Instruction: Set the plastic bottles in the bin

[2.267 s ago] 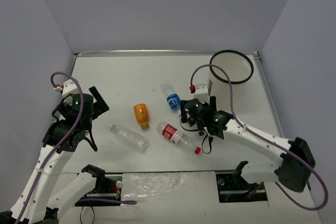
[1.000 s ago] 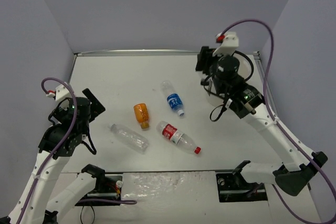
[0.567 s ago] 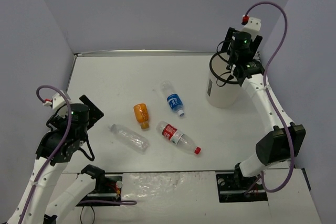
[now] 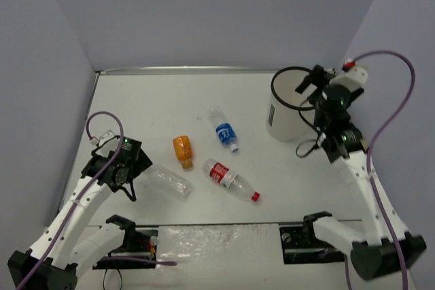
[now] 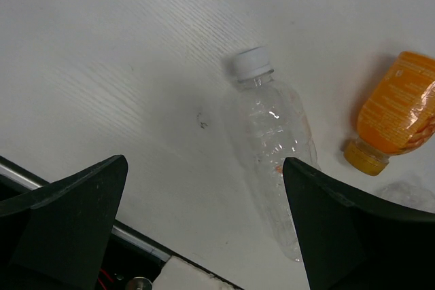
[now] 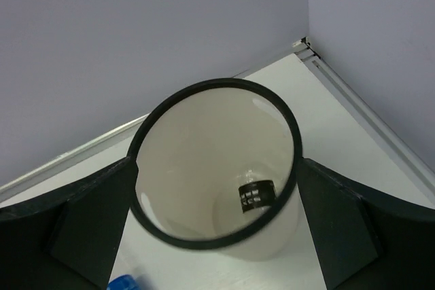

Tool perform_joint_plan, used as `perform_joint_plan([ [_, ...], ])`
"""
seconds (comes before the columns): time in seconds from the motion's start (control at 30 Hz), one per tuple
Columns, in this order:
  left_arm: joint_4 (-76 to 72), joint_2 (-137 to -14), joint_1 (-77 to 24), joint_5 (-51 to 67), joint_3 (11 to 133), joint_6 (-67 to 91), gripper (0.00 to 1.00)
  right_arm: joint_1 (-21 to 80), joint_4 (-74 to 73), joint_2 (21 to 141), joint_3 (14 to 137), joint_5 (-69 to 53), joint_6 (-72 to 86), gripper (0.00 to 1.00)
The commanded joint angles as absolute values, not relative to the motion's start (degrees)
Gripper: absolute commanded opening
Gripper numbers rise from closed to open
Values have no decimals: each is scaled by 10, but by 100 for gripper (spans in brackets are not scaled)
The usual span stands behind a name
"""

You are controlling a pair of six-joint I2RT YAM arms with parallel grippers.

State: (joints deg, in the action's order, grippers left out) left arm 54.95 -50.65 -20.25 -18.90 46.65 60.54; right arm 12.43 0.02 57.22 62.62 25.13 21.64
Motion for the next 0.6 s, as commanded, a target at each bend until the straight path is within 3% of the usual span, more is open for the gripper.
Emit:
perform_joint_plan([
  [0.0,452,-531,-207,-149,453,658,97,126,32,430,515,225,279,100],
  [0.17,393,-562,-209,-144,435,677,97,126,13,371,453,160,304,100],
  [0.57,317,-718,-211,-135,407,717,97,126,2,383,418,115,319,100],
])
